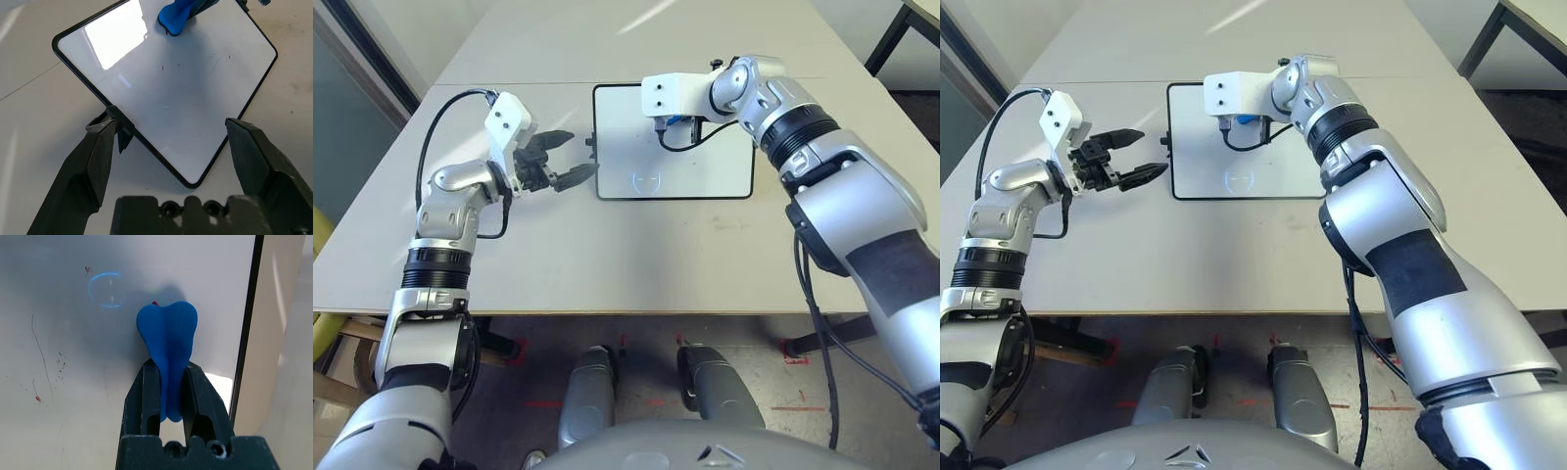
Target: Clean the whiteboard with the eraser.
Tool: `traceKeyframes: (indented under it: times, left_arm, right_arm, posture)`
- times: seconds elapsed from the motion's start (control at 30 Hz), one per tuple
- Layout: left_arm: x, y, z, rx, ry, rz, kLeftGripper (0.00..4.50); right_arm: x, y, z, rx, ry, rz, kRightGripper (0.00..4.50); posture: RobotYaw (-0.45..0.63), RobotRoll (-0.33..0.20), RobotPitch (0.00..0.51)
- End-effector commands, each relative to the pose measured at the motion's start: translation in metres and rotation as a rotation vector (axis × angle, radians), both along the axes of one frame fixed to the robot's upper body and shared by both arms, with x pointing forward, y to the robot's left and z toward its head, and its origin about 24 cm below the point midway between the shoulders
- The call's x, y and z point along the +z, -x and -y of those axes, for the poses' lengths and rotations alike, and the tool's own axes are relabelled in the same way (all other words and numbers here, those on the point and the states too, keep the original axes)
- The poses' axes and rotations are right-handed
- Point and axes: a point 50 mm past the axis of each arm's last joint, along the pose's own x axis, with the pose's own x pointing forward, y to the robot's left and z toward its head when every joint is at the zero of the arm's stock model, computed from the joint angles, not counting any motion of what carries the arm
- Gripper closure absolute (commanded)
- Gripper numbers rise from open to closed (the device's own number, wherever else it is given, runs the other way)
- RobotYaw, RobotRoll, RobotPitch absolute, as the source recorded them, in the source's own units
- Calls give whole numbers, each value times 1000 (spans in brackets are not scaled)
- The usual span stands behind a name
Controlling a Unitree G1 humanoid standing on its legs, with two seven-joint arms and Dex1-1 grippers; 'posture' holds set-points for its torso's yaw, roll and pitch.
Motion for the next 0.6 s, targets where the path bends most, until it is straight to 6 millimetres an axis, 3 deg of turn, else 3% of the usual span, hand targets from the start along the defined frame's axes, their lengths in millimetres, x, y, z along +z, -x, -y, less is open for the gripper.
traceKeyframes:
  times: [0.03,0.37,0.6]
  left_arm:
    - [0,2,0,3,10,6,0]
    - [-2,4,0,3,13,4,0]
    - [-2,4,1,-2,14,5,0]
  right_arm:
    - [4,1,-6,17,2,13,4083]
    - [7,1,-12,28,-19,36,4083]
    - [5,-2,3,-12,48,69,4083]
  posture:
    - [-39,0,99]
    - [-34,0,93]
    - [-43,0,93]
